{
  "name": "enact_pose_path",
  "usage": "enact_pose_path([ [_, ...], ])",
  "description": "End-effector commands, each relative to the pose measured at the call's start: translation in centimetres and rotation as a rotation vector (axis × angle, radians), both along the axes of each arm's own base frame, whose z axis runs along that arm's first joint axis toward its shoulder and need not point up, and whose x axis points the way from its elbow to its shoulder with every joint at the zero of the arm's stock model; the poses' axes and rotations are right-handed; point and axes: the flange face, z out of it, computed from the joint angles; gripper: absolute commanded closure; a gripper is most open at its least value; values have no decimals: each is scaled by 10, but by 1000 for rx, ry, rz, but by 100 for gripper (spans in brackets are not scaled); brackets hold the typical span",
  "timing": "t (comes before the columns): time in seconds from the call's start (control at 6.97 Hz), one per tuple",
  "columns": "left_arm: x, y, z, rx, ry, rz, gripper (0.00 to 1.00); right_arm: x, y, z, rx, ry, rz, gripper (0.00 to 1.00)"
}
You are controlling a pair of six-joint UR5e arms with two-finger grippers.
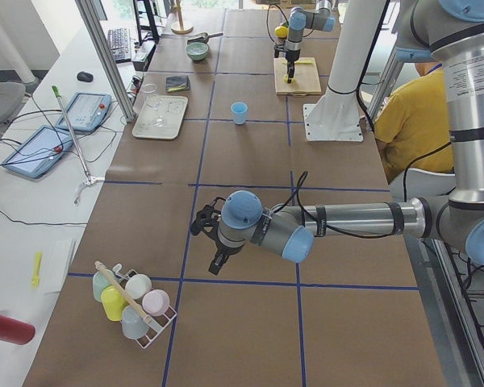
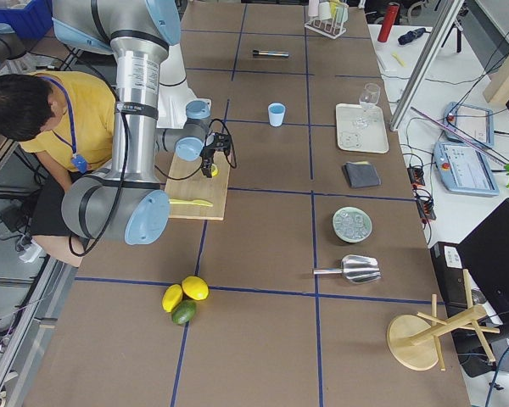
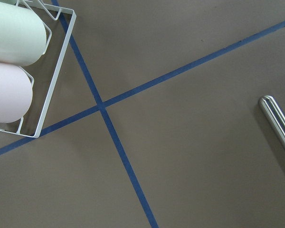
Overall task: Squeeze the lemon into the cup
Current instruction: 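Lower the right gripper and pinch the top lemon slice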
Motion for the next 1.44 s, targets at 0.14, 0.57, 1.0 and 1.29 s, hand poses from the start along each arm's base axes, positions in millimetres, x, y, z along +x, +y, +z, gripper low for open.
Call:
enact_pose_path([
  [0.14, -1, 0, -1, 2, 0, -2, 0, 4, -3, -2, 0, -3, 8, 55],
  [0.57, -1, 0, -3, 6, 0, -2, 0, 10, -6, -5, 1, -9, 17, 54],
  [1.0, -1, 0, -5, 9, 1, -2, 0, 26, -6, -5, -1, -3, 24, 53],
  [1.29, -1, 0, -5, 9, 1, -2, 0, 28, -7, -6, -1, -3, 27, 53],
])
